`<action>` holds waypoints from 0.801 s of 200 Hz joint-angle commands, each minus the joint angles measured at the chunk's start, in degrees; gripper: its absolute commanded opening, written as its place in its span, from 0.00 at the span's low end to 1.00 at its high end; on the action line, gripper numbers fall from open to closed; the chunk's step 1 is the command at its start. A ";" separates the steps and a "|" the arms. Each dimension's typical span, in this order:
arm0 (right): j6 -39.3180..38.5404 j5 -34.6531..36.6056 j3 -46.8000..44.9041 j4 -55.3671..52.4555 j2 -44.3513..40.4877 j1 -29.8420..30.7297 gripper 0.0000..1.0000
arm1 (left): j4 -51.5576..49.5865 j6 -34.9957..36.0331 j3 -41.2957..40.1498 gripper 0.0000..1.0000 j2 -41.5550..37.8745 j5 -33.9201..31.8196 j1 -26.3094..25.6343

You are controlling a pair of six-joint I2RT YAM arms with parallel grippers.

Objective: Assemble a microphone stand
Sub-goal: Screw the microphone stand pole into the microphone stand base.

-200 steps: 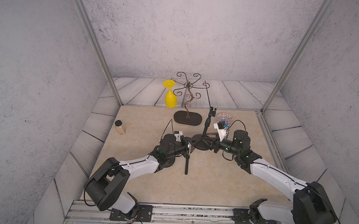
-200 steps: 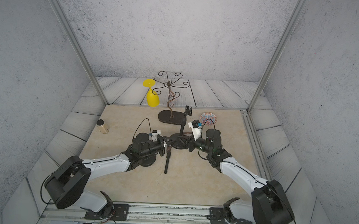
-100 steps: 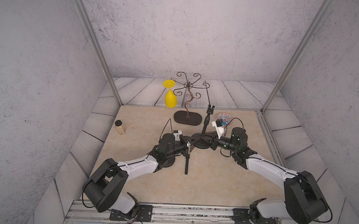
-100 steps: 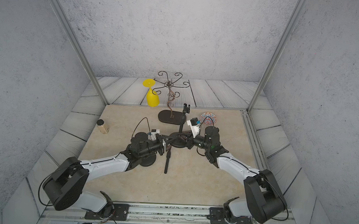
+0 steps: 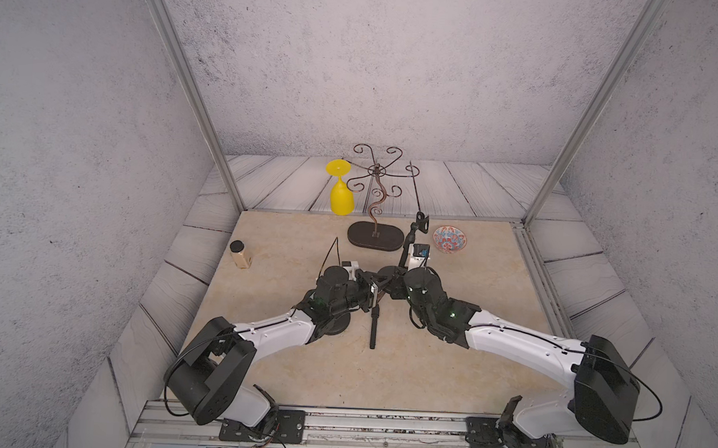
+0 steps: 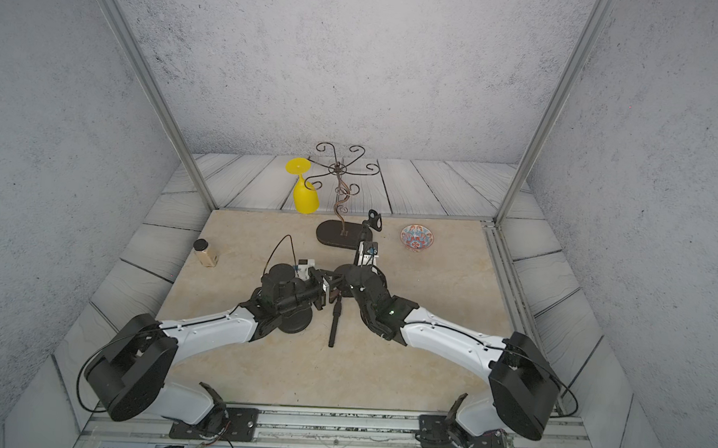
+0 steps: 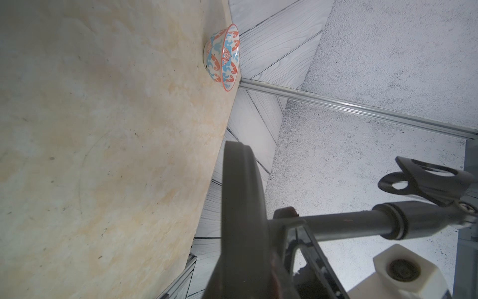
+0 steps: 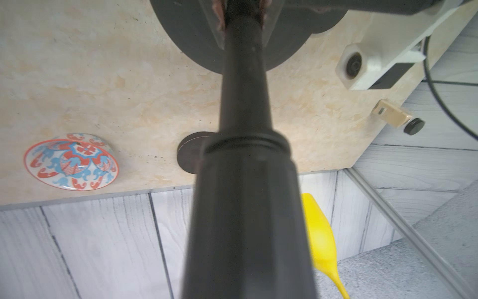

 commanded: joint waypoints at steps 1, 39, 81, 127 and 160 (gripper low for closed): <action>1.96 -0.26 0.13 1.97 -1.14 1.62 0.25 | 6.37 1.67 0.95 0.00 -2.10 2.52 -0.92; -9.38 -19.12 -8.33 7.34 -12.24 -3.47 0.66 | 6.78 1.40 -0.11 0.00 -2.53 2.12 -0.52; -12.67 -53.60 -15.49 17.66 -15.87 -19.45 0.65 | 7.69 0.37 -0.72 0.00 -2.87 2.64 -0.17; -26.14 -66.85 -11.27 12.80 -10.29 -23.39 0.55 | 8.39 -0.71 -0.91 0.00 -3.11 2.98 0.01; -25.42 -69.36 -9.71 15.84 -5.27 -24.82 0.50 | 7.38 -0.78 -0.66 0.00 -3.76 3.49 0.09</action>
